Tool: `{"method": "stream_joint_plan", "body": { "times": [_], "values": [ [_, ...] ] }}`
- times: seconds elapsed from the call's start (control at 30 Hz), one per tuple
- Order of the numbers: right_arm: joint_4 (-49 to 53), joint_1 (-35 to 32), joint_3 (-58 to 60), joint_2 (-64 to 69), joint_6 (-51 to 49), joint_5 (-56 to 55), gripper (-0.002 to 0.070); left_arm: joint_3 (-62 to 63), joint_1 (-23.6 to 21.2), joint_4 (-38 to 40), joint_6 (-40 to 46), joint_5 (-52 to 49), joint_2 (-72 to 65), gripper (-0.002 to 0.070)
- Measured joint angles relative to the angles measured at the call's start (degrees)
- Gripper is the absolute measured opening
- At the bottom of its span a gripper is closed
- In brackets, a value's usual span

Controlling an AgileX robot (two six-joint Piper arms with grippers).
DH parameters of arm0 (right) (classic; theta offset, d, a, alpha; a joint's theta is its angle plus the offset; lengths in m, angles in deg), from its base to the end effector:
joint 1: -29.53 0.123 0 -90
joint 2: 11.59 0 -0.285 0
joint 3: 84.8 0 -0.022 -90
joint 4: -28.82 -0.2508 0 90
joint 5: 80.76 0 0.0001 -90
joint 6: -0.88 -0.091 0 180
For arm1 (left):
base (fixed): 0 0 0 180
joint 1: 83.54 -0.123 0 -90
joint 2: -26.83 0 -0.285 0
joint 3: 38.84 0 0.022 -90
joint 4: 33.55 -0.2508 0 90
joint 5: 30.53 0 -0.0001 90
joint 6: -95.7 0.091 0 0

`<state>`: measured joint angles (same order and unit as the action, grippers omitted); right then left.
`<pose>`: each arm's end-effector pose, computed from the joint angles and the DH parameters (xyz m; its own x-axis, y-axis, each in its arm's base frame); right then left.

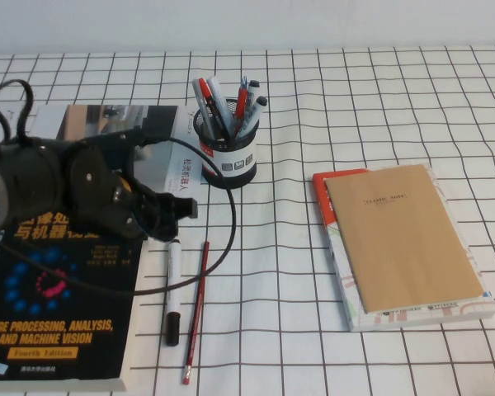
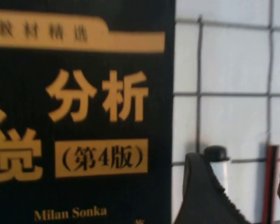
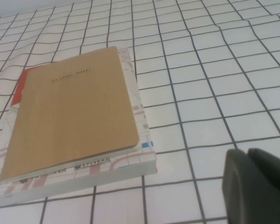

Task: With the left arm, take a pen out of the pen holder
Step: 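Take a marker out of the pen holder and lay it on the table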

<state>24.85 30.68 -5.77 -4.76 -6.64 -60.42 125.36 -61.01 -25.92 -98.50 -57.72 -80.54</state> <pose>0.0529 0.0033 0.1715 -0.2813 0.1893 -0.9408 0.0119 0.9810 0.1938 0.3232 -0.1401 0.1974 -0.8950 -0.0159 -0.4458 0.0961 0.9690 -0.2274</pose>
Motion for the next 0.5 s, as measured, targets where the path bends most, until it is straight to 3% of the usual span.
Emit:
{"method": "stream_joint_plan", "body": {
  "times": [0.2,0.37,0.5],
  "values": [
    [0.0,0.0,0.0,0.0,0.0,0.0,-0.0017,-5.3,2.1,-1.2,2.6,10.5,14.1,0.0291],
    [0.0,0.0,0.0,0.0,0.0,0.0,-0.0017,-18.7,4.2,-4.9,7.3,25.6,32.1,0.0082],
    [0.0,0.0,0.0,0.0,0.0,0.0,-0.0016,-28.4,4.1,-10.8,7.8,29.4,46.4,0.0017]
  ]
}}
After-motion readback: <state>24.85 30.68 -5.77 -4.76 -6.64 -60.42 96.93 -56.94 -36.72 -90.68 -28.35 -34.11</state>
